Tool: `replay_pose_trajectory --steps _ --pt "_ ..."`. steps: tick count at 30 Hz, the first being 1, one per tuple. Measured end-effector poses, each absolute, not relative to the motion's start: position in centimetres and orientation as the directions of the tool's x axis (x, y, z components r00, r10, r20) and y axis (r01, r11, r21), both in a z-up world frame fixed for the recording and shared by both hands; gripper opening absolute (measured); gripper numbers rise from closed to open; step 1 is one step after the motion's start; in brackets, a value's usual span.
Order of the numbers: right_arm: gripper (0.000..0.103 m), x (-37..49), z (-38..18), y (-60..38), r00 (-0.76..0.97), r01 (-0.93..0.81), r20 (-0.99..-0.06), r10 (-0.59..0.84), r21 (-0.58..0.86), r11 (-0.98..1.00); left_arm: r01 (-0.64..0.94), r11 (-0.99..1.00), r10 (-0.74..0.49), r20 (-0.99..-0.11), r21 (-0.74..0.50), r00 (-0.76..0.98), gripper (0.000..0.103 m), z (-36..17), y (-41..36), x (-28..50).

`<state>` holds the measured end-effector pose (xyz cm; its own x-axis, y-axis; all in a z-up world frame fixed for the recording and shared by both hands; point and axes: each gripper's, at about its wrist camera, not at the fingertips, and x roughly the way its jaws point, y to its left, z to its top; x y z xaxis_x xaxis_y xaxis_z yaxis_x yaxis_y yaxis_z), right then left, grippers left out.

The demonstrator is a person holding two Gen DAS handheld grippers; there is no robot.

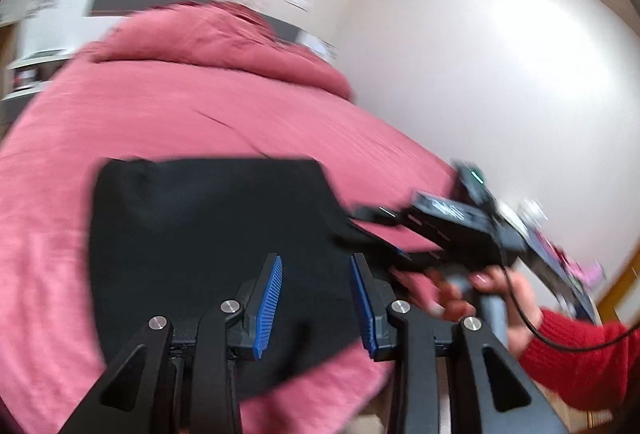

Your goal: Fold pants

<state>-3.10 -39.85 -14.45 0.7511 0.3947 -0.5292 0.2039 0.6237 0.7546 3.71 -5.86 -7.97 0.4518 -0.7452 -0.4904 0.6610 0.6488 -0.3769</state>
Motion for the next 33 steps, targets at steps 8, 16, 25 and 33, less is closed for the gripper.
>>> replay_pose_trajectory --steps 8,16,25,33 --pt "0.069 -0.8 -14.6 -39.7 0.709 0.202 -0.573 0.411 0.723 0.661 0.425 0.801 -0.597 -0.604 -0.421 0.528 0.035 -11.3 -0.1 7.0" --pt "0.014 -1.3 -12.7 -35.1 0.674 0.129 -0.66 0.332 0.548 0.827 0.39 0.826 -0.56 -0.666 -0.406 0.493 0.035 -13.7 -1.0 6.8" --pt "0.013 -2.5 -7.8 -35.0 0.759 0.123 -0.635 0.14 0.352 0.928 0.435 0.799 -0.596 -0.643 -0.416 0.48 0.036 -11.8 -2.7 6.9" --pt "0.047 -2.2 -12.0 -37.7 0.684 0.21 -0.689 0.241 0.502 0.839 0.463 0.807 -0.575 -0.673 -0.368 0.466 0.036 -12.0 -3.2 6.6"
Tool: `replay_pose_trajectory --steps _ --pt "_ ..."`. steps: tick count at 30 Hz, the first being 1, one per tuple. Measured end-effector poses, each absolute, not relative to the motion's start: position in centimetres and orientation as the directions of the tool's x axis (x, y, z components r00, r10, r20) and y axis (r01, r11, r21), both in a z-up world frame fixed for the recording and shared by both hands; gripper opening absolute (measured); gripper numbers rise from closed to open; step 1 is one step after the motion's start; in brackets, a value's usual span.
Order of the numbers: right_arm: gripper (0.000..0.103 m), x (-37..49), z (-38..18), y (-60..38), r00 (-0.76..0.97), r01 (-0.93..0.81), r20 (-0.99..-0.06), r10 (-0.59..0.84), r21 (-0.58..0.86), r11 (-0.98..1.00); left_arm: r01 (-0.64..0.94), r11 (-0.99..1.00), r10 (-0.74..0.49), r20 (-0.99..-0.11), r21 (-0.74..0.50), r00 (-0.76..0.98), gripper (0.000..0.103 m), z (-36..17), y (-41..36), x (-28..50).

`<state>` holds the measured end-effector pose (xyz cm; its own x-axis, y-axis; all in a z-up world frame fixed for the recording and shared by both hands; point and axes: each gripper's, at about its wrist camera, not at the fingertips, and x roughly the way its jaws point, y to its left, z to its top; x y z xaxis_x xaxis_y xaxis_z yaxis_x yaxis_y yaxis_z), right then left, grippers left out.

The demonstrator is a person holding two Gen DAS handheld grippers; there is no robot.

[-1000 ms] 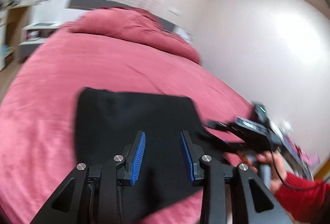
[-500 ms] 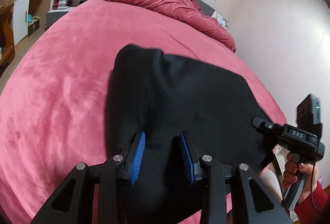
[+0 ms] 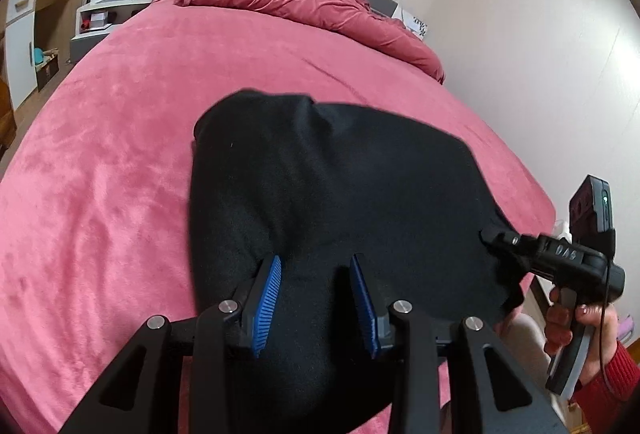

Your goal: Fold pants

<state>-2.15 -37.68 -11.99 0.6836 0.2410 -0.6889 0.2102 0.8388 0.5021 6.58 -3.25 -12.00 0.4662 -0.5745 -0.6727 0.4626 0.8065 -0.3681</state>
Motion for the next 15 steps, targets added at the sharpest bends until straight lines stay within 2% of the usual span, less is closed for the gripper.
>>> replay_pose_trajectory --steps 1,2,10,12,13,14,15 --pt "0.064 -2.0 -11.2 -38.3 0.705 0.19 -0.661 0.256 0.524 0.83 0.461 0.801 -0.586 -0.657 -0.382 0.474 0.036 -11.5 -3.1 6.8" --pt "0.067 -1.5 -10.4 -38.9 0.725 0.173 -0.637 0.262 0.537 0.826 0.459 0.797 -0.595 -0.645 -0.393 0.48 0.036 -11.1 -3.0 7.3" --pt "0.067 6.3 -9.4 -41.4 0.698 0.202 -0.65 0.302 0.583 0.787 0.383 0.778 -0.629 -0.608 -0.499 0.485 0.036 -9.1 -4.6 13.7" --pt "0.062 7.7 -9.7 -41.3 0.688 0.214 -0.658 0.307 0.588 0.78 0.36 0.778 -0.627 -0.611 -0.514 0.483 0.036 -9.1 -5.0 15.3" --pt "0.051 8.4 -10.0 -41.2 0.685 0.231 -0.668 0.291 0.578 0.783 0.344 0.789 -0.613 -0.618 -0.509 0.492 0.036 -9.2 -5.2 16.1" --pt "0.034 8.9 -10.2 -41.2 0.682 0.243 -0.675 0.282 0.572 0.783 0.334 0.796 -0.604 -0.625 -0.505 0.495 0.036 -9.4 -5.3 16.6" --pt "0.027 9.3 -10.3 -41.3 0.679 0.263 -0.687 0.258 0.555 0.789 0.321 0.805 -0.592 -0.633 -0.499 0.5 0.036 -9.7 -5.4 17.2"
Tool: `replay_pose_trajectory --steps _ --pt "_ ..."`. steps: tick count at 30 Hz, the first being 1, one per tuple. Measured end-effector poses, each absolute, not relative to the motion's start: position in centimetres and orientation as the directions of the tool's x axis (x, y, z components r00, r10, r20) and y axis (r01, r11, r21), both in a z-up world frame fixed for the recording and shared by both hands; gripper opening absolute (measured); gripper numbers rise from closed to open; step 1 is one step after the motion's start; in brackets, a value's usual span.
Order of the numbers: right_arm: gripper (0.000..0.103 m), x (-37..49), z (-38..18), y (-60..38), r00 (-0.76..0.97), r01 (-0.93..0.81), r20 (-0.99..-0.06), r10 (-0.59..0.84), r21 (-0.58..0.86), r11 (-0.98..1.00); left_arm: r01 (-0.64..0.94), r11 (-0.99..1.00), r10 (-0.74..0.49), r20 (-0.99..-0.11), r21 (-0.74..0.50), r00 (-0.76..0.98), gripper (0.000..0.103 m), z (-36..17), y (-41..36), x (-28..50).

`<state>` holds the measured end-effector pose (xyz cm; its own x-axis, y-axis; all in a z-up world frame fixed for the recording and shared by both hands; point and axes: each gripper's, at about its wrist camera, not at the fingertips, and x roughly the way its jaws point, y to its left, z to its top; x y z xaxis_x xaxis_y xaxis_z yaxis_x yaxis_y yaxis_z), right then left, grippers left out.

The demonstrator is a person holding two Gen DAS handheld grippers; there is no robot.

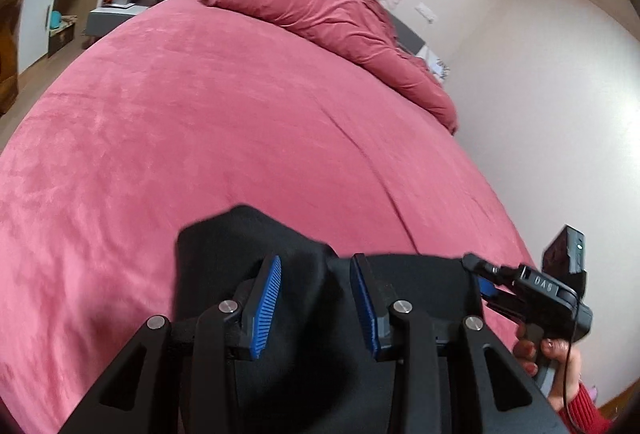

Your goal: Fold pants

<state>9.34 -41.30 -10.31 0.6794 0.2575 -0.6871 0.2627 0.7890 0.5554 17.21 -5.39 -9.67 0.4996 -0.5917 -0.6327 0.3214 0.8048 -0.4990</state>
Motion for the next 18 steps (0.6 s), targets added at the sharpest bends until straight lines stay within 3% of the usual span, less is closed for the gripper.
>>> replay_pose_trajectory --steps 1,2,4,7,9,13,18 --pt "0.012 9.4 -10.2 -41.3 0.685 0.27 -0.689 0.237 0.542 0.796 0.299 0.817 -0.573 -0.644 -0.493 0.507 0.036 -10.1 -5.3 17.7" --pt "0.004 9.1 -9.9 -41.3 0.697 0.277 -0.688 0.201 0.517 0.81 0.269 0.827 -0.557 -0.656 -0.493 0.51 0.036 -10.7 -5.2 18.2" --pt "0.003 8.2 -9.2 -41.3 0.716 0.299 -0.684 0.139 0.481 0.824 0.223 0.829 -0.549 -0.674 -0.513 0.493 0.036 -12.1 -4.9 18.8" --pt "0.002 6.2 -9.3 -41.3 0.736 0.356 -0.675 0.05 0.448 0.82 0.165 0.83 -0.537 -0.682 -0.534 0.496 0.027 -13.6 -4.6 18.8" --pt "0.0 4.8 -10.5 -41.9 0.696 0.465 -0.715 -0.075 0.369 0.805 0.147 0.85 -0.501 -0.691 -0.506 0.522 0.027 -13.9 -4.8 18.4" --pt "0.0 2.7 -13.7 -44.7 0.634 0.582 -0.769 -0.077 0.41 0.702 0.159 0.866 -0.479 -0.699 -0.473 0.531 0.027 -13.6 -5.2 18.1" --pt "0.005 0.3 -9.3 -43.1 0.754 0.464 -0.649 -0.098 0.422 0.779 0.144 0.861 -0.452 -0.604 -0.488 0.657 0.033 -10.3 -2.9 15.9"
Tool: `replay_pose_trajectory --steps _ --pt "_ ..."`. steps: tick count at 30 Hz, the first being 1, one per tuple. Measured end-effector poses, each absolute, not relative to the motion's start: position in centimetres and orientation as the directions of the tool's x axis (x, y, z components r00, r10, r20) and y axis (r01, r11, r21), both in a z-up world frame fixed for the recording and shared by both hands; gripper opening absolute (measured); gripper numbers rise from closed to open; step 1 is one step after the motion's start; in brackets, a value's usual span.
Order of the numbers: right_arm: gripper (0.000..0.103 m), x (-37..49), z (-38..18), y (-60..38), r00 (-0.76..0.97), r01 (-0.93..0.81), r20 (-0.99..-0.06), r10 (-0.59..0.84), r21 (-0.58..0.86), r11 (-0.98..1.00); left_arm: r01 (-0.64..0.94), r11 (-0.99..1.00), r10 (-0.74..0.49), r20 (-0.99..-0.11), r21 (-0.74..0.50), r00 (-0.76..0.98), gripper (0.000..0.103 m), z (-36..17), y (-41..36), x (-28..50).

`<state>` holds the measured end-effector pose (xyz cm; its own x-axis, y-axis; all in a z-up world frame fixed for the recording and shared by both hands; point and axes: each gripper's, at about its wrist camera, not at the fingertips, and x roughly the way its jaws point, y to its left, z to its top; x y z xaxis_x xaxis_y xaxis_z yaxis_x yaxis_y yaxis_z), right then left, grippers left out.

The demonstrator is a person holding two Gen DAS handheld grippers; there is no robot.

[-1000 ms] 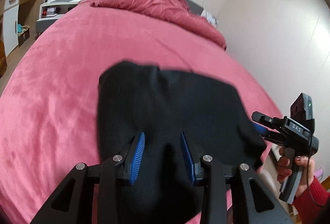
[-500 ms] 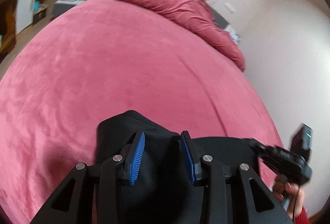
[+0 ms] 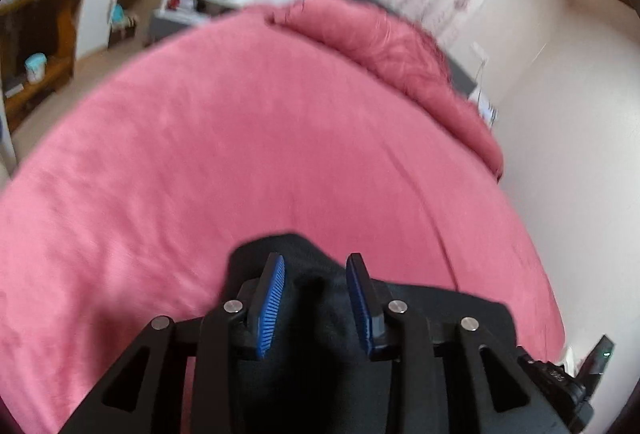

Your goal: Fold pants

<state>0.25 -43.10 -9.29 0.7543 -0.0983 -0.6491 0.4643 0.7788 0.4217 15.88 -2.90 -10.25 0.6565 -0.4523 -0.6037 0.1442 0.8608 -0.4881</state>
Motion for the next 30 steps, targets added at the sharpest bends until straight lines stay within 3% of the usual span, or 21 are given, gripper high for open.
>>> replay_pose_trajectory --steps 5,9,14,16,19,22,25,28,30 --pt "0.005 2.5 -5.0 -36.4 0.811 0.222 -0.585 -0.028 0.264 0.939 0.297 0.846 -0.522 -0.578 -0.442 0.627 0.033 -9.2 -4.2 12.3" --pt "0.009 6.9 -6.3 -31.7 0.744 0.05 -0.659 0.111 0.22 0.974 0.367 0.859 -0.511 -0.65 -0.357 0.563 0.033 -10.7 -7.3 12.0" --pt "0.008 8.9 -9.5 -31.7 0.672 0.146 -0.74 -0.021 0.104 0.984 0.357 0.874 -0.481 -0.702 -0.331 0.525 0.033 -12.1 -8.6 13.4" --pt "0.0 8.2 -10.7 -34.0 0.654 0.247 -0.751 -0.089 0.101 0.964 0.351 0.883 -0.463 -0.704 -0.313 0.538 0.033 -12.5 -8.7 14.2" --pt "0.0 7.3 -12.2 -36.3 0.673 0.281 -0.74 -0.009 0.245 0.928 0.35 0.885 -0.455 -0.728 -0.307 0.512 0.033 -13.9 -9.4 14.8" --pt "0.0 7.0 -11.1 -34.0 0.67 0.236 -0.738 -0.08 0.109 0.966 0.364 0.888 -0.445 -0.72 -0.28 0.532 0.033 -13.3 -9.4 14.2" --pt "0.013 4.9 -9.2 -32.2 0.713 0.191 -0.697 -0.079 0.084 0.978 0.361 0.879 -0.47 -0.694 -0.311 0.546 0.034 -12.3 -8.0 12.7" --pt "0.041 1.2 -8.3 -32.1 0.736 0.149 -0.677 -0.006 0.153 0.977 0.396 0.848 -0.525 -0.668 -0.353 0.528 0.034 -11.7 -6.7 9.7" --pt "0.043 -0.2 -8.5 -31.5 0.729 0.124 -0.683 0.042 0.192 0.973 0.444 0.823 -0.557 -0.658 -0.355 0.506 0.034 -11.6 -6.3 7.8"
